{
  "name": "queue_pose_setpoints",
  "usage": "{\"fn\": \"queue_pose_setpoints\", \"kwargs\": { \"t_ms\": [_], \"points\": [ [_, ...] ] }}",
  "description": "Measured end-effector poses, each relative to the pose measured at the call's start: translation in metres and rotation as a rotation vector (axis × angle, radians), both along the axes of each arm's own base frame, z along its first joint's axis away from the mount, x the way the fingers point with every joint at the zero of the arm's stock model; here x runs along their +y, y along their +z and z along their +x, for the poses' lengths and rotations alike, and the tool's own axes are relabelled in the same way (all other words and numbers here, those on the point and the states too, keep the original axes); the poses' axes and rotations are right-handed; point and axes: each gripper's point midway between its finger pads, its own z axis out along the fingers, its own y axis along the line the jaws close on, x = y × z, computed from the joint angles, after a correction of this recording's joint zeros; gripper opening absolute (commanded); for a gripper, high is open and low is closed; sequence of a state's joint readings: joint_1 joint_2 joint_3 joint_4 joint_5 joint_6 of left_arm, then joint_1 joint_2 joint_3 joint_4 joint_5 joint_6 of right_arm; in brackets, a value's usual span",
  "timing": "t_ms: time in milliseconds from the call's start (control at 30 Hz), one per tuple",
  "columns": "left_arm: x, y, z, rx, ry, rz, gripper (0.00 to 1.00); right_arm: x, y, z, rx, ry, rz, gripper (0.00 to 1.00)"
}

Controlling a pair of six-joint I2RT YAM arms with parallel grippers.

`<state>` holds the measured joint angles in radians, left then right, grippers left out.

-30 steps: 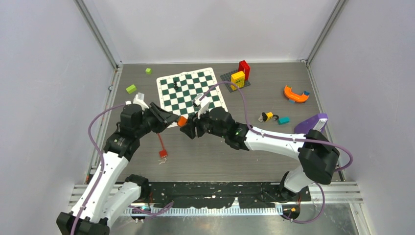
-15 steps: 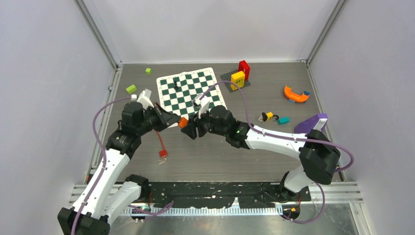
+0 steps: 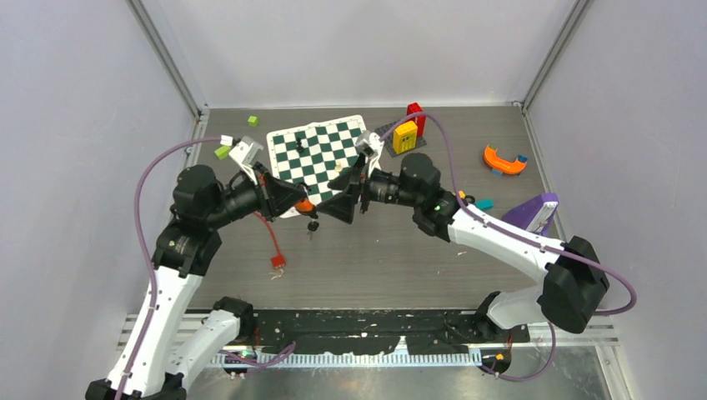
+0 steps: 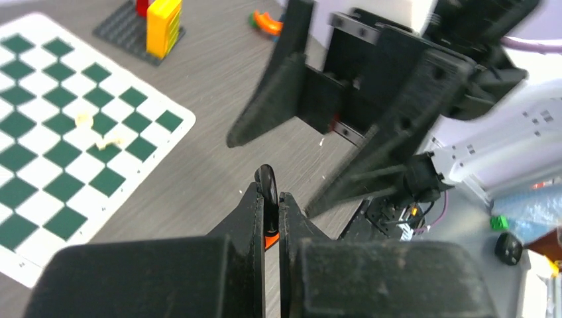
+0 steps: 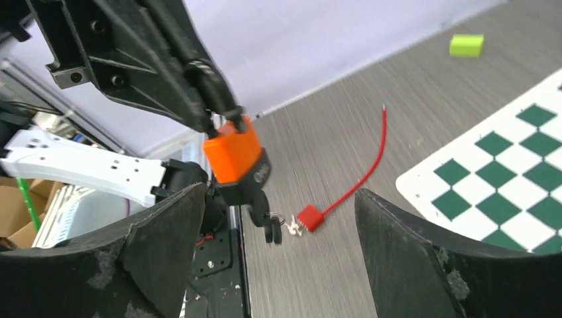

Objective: Lock with the key
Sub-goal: Lock the lock.

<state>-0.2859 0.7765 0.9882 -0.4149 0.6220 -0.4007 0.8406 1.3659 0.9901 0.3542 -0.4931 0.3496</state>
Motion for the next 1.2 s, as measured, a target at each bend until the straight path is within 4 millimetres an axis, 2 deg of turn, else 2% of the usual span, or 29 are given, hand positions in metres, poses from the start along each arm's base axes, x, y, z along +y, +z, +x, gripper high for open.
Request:
{"fn": "queue_pose_setpoints", "kwargs": {
  "t_ms": [133, 267, 500, 700, 900, 1000, 1100, 1167, 1200],
  "points": [
    [-0.001, 0.037, -0.018, -0.136, -0.089, 0.043, 0.0, -0.008, 0.024, -0.003, -0.047, 0.097, 0.054, 0.9],
    [-0.003, 0.056, -0.027, -0.185, -0.143, 0.06, 0.0, -0.005, 0.045, -0.022, -0.107, 0.208, 0.087, 0.88],
    [-0.013, 0.065, -0.044, -0.201, -0.288, 0.061, 0.0, -0.003, 0.067, -0.04, -0.14, 0.321, 0.153, 0.88],
    [-0.015, 0.066, -0.041, -0.188, -0.294, 0.053, 0.0, 0.007, 0.074, -0.049, -0.159, 0.33, 0.153, 0.83],
    [-0.015, 0.066, -0.039, -0.168, -0.273, 0.045, 0.0, 0.025, 0.078, -0.058, -0.219, 0.264, 0.089, 0.59],
    [-0.014, 0.066, -0.038, -0.164, -0.263, 0.044, 0.0, 0.025, 0.073, -0.051, -0.22, 0.224, 0.06, 0.47],
    [-0.013, 0.068, -0.037, -0.159, -0.246, 0.04, 0.0, 0.024, 0.067, -0.045, -0.211, 0.195, 0.036, 0.41],
    [-0.012, 0.071, -0.036, -0.165, -0.232, 0.04, 0.0, 0.023, 0.065, -0.043, -0.205, 0.184, 0.026, 0.31],
    [-0.011, 0.072, -0.035, -0.168, -0.225, 0.04, 0.0, 0.023, 0.064, -0.043, -0.204, 0.182, 0.023, 0.18]
  ]
}}
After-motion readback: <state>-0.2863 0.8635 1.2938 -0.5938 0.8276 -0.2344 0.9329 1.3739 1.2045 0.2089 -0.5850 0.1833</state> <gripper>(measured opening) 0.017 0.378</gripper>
